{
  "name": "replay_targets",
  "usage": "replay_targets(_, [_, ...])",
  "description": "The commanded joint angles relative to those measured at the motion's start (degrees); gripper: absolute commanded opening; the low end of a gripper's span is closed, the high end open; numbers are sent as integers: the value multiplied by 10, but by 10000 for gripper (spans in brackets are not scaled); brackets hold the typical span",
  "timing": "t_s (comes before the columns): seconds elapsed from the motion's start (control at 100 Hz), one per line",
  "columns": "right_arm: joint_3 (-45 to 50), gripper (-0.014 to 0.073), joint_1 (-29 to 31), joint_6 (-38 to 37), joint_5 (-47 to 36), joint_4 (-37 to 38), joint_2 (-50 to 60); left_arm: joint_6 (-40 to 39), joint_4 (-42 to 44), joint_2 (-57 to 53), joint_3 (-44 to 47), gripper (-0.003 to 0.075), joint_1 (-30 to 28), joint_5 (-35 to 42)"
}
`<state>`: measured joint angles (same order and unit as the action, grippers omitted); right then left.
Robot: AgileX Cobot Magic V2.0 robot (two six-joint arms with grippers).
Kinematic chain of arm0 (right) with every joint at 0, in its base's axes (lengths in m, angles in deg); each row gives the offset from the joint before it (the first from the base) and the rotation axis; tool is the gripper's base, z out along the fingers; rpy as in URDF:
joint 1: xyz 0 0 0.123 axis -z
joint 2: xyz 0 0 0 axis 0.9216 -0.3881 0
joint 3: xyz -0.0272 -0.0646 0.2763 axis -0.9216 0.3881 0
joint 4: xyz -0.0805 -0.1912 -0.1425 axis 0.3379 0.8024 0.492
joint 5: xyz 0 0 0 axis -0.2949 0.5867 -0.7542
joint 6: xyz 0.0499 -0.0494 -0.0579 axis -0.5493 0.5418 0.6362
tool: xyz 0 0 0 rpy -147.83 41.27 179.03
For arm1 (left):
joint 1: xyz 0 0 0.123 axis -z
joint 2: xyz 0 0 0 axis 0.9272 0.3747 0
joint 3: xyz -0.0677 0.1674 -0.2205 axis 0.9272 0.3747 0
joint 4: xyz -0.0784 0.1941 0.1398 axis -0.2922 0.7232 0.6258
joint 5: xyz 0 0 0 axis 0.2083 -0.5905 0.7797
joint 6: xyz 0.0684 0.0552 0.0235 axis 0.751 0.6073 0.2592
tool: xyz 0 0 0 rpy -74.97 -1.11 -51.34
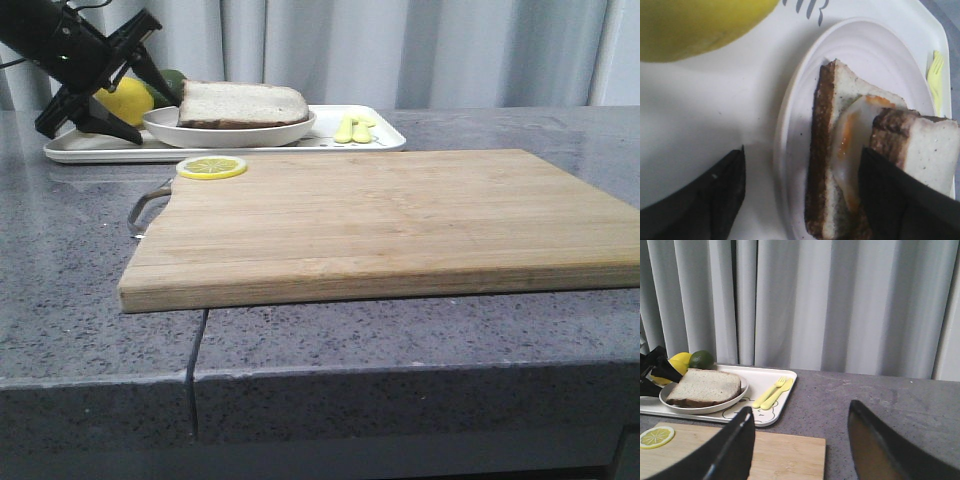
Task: Place bread and move sandwich to tray
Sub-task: 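Lower the plate onto the tray and open the left gripper, then withdraw the left gripper up and away from the tray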
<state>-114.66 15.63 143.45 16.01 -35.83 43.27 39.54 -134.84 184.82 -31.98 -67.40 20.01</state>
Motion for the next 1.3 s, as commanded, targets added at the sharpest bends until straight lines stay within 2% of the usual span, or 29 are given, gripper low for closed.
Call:
replay_targets(0.0, [-14, 424, 2, 4, 7, 28, -1, -4, -26, -46, -19, 476, -1, 3])
replay_targets(0.21, [-14, 424, 2, 4, 7, 28, -1, -4, -18, -60, -19, 476, -4, 3])
replay_targets(0.35, [-14, 424, 2, 4, 7, 28, -1, -12, 24, -73, -19, 475, -6, -6])
replay_targets(0.5, [-14, 424, 2, 4, 7, 28, -1, -18, 80, -88, -33, 475, -9, -39])
replay_targets(0.73, [-14, 424, 2, 4, 3, 28, -1, -18, 92, -130, -76, 475, -16, -79])
replay_targets(0.98, [-14, 424, 2, 4, -13, 28, -1, -18, 253, -250, -86, 475, -11, -81])
replay_targets(1.11, [-14, 424, 2, 4, -18, 28, -1, -18, 341, -345, -46, 475, 5, -48])
replay_targets(1.29, [-14, 424, 2, 4, -18, 28, -1, 7, 333, -511, 119, 475, 17, 71])
